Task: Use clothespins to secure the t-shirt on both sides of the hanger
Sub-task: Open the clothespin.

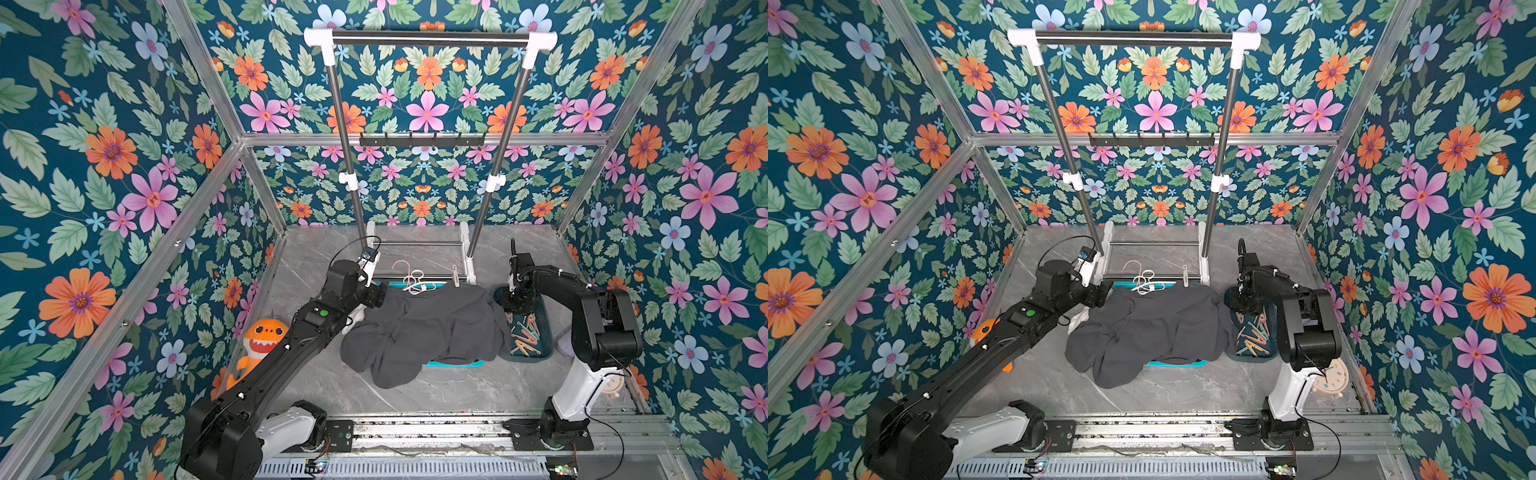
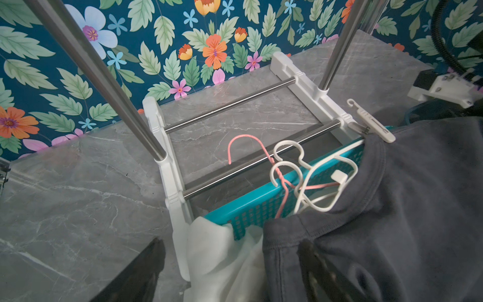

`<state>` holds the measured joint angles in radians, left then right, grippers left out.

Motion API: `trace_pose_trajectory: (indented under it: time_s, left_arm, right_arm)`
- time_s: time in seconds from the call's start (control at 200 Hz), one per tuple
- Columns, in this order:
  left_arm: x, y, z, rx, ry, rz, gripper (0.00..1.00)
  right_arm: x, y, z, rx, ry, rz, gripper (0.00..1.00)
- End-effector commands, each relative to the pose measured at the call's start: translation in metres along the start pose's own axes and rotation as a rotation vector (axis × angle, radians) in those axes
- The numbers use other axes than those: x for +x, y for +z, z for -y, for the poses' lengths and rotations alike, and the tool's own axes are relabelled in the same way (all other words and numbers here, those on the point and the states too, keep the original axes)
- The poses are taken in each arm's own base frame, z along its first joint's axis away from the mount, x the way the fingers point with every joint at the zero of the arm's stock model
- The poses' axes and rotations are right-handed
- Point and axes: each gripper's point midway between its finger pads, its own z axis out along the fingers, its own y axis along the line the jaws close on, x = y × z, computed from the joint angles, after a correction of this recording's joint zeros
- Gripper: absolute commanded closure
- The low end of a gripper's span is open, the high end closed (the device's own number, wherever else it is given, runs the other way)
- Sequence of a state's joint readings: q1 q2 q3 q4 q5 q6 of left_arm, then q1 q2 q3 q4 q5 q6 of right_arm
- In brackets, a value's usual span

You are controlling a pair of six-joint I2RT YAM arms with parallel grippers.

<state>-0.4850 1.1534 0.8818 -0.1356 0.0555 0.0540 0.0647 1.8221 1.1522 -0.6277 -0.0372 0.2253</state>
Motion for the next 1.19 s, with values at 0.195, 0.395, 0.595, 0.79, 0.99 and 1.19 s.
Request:
trace_pose_trajectory:
  time_s: [0.195,0.395,0.595,0.79,0.99,1.19]
  left_arm:
    - [-0.003,0.006,0.007,0.046,-0.013,-0.011,0.19]
    - [-0.001,0.008,0.010,0.070,-0.036,-0.007,0.20]
    - [-0.002,0.006,0.007,0.074,-0.055,-0.016,0.21]
    - [-0.001,0.003,-0.003,0.088,-0.080,-0.053,0.25]
    - [0.013,0.009,0.004,0.191,-0.095,-0.160,0.31]
    - [0.025,0.008,0.013,0.313,-0.135,-0.249,0.38]
  right_arm:
    - [0.009,0.003,0.006,0.032,-0.008,-0.027,0.74]
    - [0.006,-0.004,0.006,0.029,0.008,0.007,0.80]
    - [0.004,-0.013,0.007,0.024,0.031,0.056,0.86]
    - [0.004,-0.022,0.006,0.010,0.044,0.098,0.89]
    - [0.005,-0.032,0.009,0.012,0.055,0.144,0.94]
    - [0.008,-0.044,0.008,-0.016,0.065,0.205,0.95]
